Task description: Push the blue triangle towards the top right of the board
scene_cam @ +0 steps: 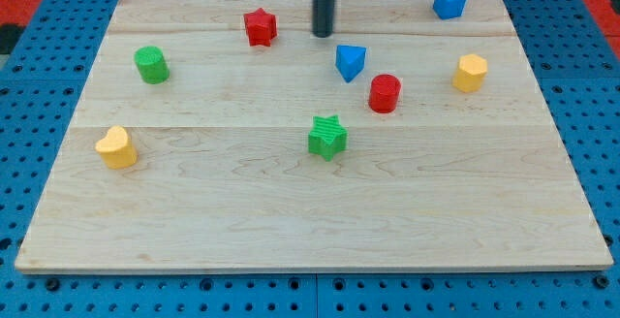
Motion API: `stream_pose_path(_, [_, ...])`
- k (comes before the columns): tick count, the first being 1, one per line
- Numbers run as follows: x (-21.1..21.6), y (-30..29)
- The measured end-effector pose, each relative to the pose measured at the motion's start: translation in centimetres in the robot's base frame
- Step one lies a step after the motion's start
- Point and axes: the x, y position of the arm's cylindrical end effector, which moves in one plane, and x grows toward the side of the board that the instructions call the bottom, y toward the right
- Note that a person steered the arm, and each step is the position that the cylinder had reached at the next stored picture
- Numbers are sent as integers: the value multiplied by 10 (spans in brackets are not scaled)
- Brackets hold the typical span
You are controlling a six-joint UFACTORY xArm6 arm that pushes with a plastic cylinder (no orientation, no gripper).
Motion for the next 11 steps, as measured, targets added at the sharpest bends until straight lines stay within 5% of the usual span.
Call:
stream_pose_path(2, [78, -30])
stream_pose_path(5, [39, 106])
stream_pose_path(11, [40, 124])
